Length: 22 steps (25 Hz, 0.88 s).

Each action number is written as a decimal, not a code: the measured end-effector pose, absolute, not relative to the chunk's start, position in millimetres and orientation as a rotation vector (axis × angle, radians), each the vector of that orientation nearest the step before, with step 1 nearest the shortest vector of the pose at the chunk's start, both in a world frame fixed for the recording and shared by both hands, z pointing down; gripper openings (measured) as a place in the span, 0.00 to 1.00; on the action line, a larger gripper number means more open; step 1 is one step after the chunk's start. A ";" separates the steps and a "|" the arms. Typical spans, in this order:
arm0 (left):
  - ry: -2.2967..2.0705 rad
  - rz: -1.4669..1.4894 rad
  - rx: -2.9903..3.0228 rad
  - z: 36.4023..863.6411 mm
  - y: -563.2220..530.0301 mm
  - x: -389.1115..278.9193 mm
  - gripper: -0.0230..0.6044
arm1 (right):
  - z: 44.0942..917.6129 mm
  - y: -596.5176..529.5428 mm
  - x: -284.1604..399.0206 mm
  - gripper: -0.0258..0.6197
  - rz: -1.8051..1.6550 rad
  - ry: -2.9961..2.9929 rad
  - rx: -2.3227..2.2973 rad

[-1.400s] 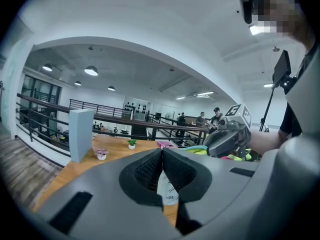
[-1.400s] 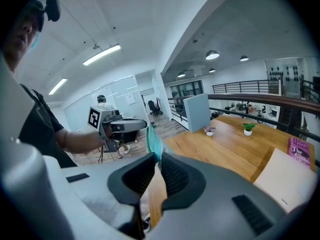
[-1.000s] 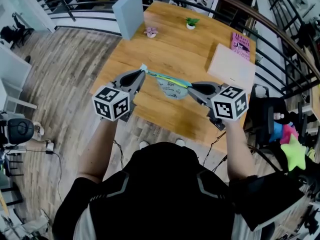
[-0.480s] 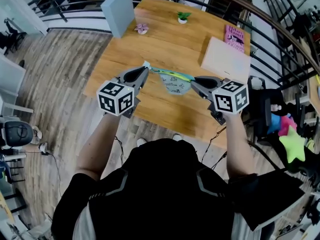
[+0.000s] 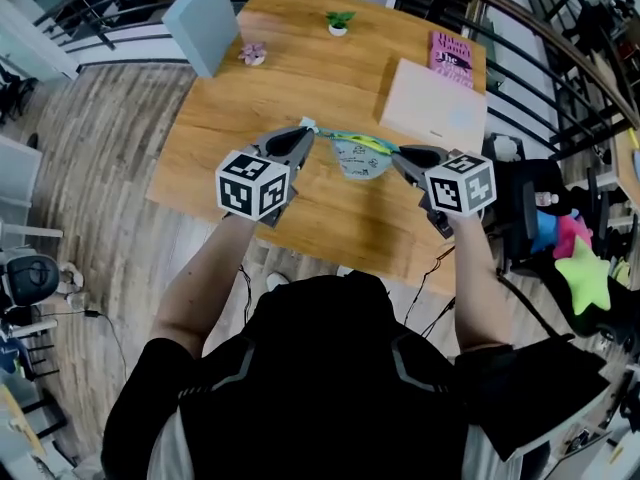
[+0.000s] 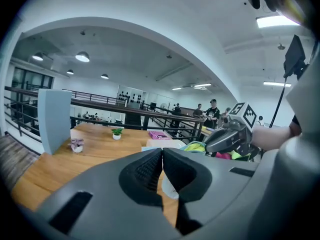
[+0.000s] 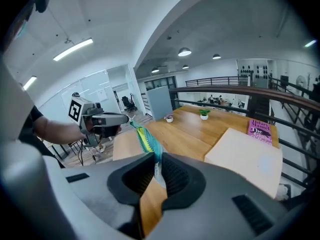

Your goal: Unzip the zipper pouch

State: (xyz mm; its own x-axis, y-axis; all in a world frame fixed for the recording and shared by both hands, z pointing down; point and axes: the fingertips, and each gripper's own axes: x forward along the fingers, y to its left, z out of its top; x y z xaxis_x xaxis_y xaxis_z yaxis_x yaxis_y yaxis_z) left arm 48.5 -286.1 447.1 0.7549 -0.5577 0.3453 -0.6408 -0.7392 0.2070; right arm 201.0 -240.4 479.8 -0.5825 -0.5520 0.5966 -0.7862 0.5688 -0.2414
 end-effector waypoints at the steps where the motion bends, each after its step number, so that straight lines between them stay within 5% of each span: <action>1: -0.924 0.386 2.639 451.2 -288.2 55.2 0.08 | 484.9 -243.8 207.9 0.12 0.689 -2.334 1.088; 22: -0.891 0.704 2.427 610.5 -290.4 92.8 0.09 | 632.3 -245.8 237.8 0.12 0.829 -2.247 1.022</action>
State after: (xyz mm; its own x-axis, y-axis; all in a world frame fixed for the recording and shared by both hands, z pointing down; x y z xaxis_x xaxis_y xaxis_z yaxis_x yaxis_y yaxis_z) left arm 92.8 -290.4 610.5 0.6596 -0.4535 0.5994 -0.6879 -0.6855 0.2384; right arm 237.8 -245.8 632.3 -0.5725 -0.4667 0.6741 -0.7927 0.5252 -0.3096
